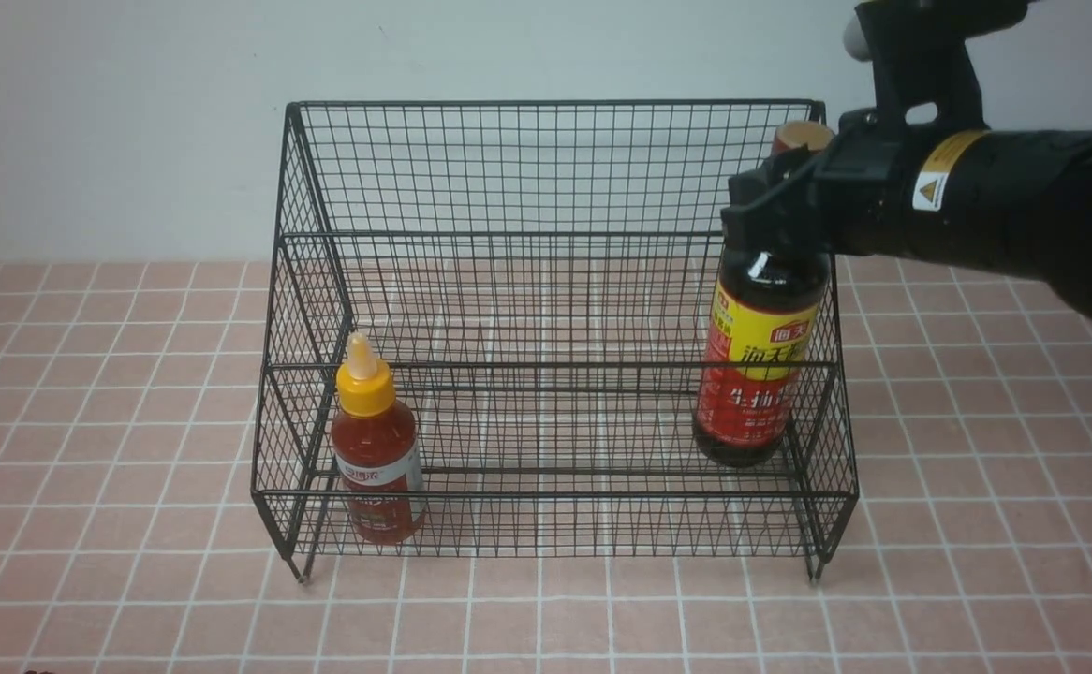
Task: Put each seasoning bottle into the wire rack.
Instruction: Use the right arm to put the condiment bottle back on the shelf
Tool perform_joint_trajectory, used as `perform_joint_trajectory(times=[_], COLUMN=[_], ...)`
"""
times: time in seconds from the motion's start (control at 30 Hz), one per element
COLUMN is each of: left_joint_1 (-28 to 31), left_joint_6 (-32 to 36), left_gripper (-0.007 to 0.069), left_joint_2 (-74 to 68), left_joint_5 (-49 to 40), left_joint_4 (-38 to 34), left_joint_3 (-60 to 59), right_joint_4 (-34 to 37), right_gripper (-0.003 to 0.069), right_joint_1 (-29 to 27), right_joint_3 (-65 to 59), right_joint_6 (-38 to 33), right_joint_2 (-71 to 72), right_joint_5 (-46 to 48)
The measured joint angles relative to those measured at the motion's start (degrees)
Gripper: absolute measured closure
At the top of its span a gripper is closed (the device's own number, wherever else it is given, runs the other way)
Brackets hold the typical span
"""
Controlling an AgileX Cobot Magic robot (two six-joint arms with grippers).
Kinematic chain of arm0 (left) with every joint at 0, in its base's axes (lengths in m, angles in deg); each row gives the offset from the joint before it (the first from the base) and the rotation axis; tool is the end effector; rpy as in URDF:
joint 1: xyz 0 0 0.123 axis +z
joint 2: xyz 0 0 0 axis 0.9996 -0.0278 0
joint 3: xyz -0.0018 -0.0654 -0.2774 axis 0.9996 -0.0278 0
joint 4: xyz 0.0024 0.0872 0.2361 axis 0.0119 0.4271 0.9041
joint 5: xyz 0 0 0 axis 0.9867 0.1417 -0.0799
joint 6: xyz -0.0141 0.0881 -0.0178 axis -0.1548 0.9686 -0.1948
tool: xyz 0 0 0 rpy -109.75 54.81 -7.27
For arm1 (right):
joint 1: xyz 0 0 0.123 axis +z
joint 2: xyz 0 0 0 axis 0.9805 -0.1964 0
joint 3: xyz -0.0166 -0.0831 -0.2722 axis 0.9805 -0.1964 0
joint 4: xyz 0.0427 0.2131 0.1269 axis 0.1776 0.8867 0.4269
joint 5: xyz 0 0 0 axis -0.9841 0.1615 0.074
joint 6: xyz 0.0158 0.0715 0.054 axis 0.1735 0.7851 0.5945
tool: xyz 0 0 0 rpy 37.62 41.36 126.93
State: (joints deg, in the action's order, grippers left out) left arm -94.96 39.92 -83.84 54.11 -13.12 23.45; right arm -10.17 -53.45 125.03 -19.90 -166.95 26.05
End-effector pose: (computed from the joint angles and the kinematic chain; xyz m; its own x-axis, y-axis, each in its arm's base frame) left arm 0.0516 -0.0073 0.1710 -0.3068 0.0266 -0.9514 0.1262 0.9919 -0.0129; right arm 0.3132 0.1450 0.3091 -0.5001 -0.1534 -0.8523 -0.3711 0.9272 0.0508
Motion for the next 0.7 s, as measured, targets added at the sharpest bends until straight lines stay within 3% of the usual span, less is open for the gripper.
perform_joint_trajectory(times=[0.23,0.33,0.47,0.6,0.7], left_joint_1=[0.00,0.00,0.00,0.00,0.00], left_joint_6=[0.00,0.00,0.00,0.00,0.00], left_gripper=[0.0631,0.0631,0.0631,0.0631,0.0631], left_joint_2=[0.00,0.00,0.00,0.00,0.00], left_joint_5=[0.00,0.00,0.00,0.00,0.00], left_joint_4=[0.00,0.00,0.00,0.00,0.00], left_joint_3=[0.00,0.00,0.00,0.00,0.00], right_joint_4=[0.24,0.43,0.43,0.05,-1.47], right_gripper=[0.0350,0.0242,0.0183,0.0180,0.0223], right_joint_1=[0.00,0.02,0.02,0.02,0.02], right_joint_3=[0.06,0.12,0.12,0.17,0.17], right_joint_6=[0.07,0.07,0.07,0.07,0.07], right_joint_2=[0.22,3.15,7.66,14.46,20.71], right_joint_5=[-1.02,-1.85,-1.35,2.03,5.75])
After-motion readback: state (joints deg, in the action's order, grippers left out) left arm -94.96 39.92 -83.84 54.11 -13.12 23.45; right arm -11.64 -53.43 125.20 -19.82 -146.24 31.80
